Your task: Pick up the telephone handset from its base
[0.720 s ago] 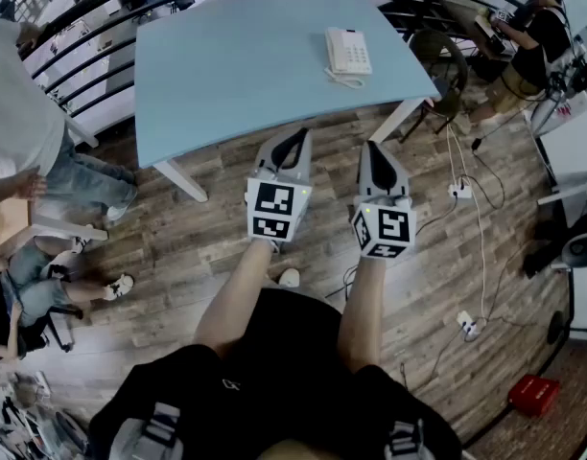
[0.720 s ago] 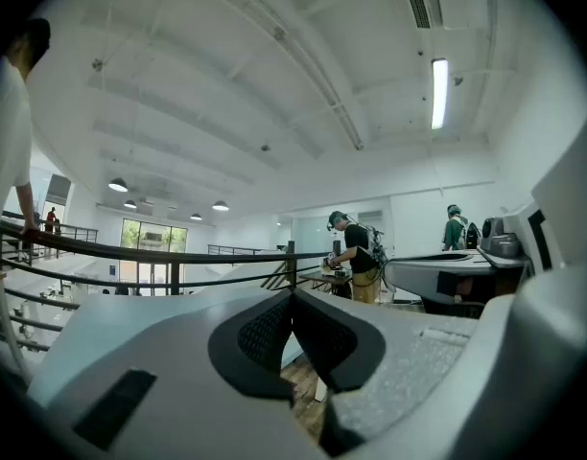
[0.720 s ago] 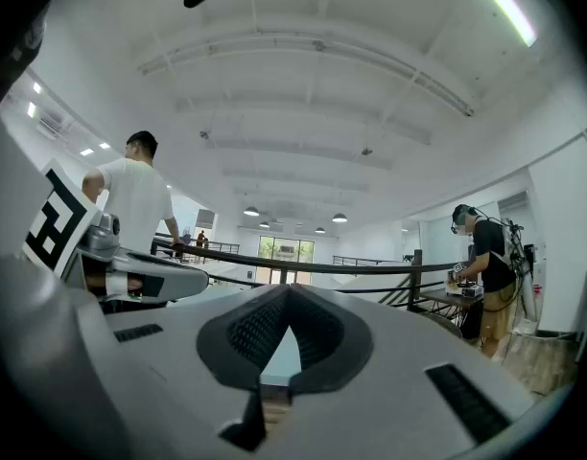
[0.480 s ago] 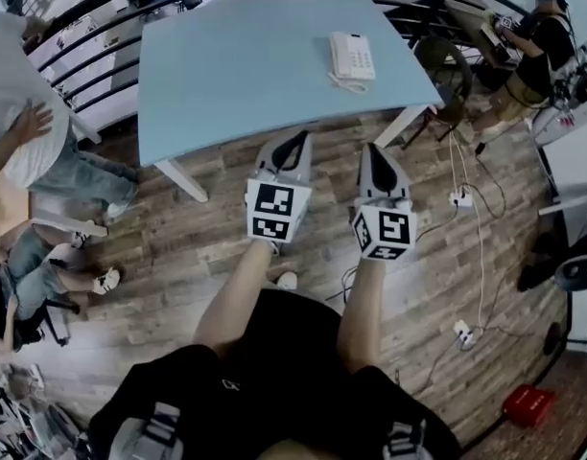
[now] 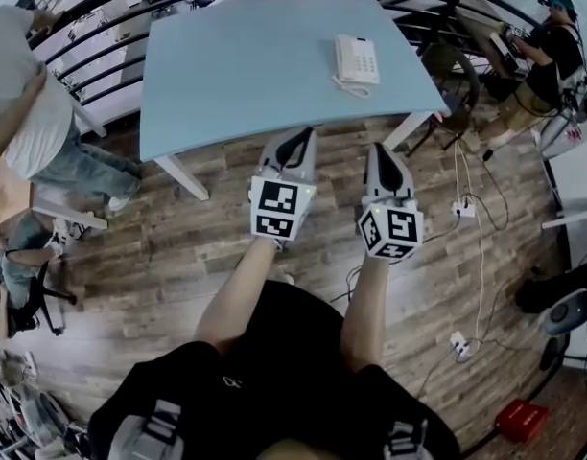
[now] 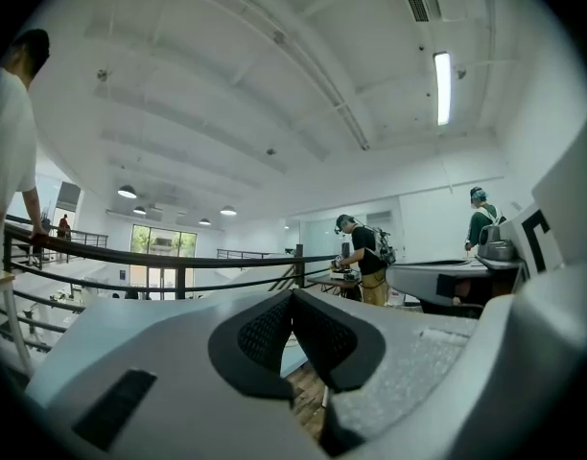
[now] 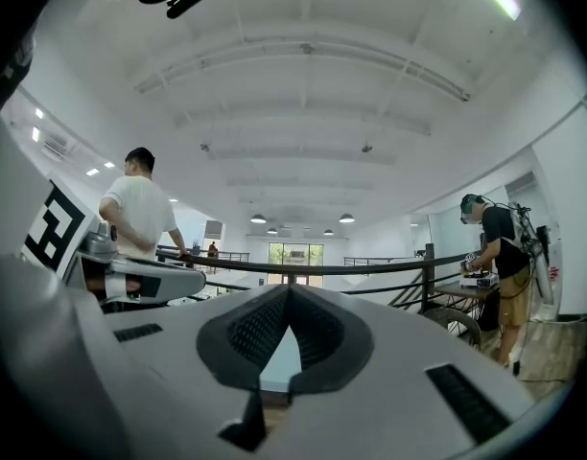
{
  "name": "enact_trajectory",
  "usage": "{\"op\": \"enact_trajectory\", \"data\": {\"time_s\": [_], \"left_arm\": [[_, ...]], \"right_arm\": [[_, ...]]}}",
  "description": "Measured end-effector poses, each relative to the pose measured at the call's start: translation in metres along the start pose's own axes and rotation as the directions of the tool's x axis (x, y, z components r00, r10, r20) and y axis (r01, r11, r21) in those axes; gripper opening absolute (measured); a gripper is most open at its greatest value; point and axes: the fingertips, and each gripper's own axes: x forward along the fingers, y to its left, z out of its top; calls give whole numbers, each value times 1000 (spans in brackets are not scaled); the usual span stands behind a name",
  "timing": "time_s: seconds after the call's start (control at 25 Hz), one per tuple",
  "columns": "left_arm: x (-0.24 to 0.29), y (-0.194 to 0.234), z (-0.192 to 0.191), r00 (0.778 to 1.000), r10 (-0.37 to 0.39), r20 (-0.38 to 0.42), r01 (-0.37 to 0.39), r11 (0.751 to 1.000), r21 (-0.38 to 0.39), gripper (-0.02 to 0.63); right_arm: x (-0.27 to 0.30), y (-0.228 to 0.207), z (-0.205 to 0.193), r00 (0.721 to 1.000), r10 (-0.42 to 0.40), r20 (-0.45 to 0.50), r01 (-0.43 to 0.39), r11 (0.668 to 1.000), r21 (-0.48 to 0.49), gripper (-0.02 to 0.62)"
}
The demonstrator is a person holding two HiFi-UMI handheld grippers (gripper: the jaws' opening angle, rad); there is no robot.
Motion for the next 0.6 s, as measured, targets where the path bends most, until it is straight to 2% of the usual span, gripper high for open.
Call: {"op": "enact_trajectory", "data": {"time_s": [0.32,0.6], "left_arm": [[19,0,3,1000,-3,-6,3,1000,2,0],[74,29,-14,999,-28,-25,26,999,-46,0]], "right_arm": [[13,-18,0,1000,11,14,-11,999,32,-6],[66,-36,-15,1000,20,12,-20,999,37,-6]]}}
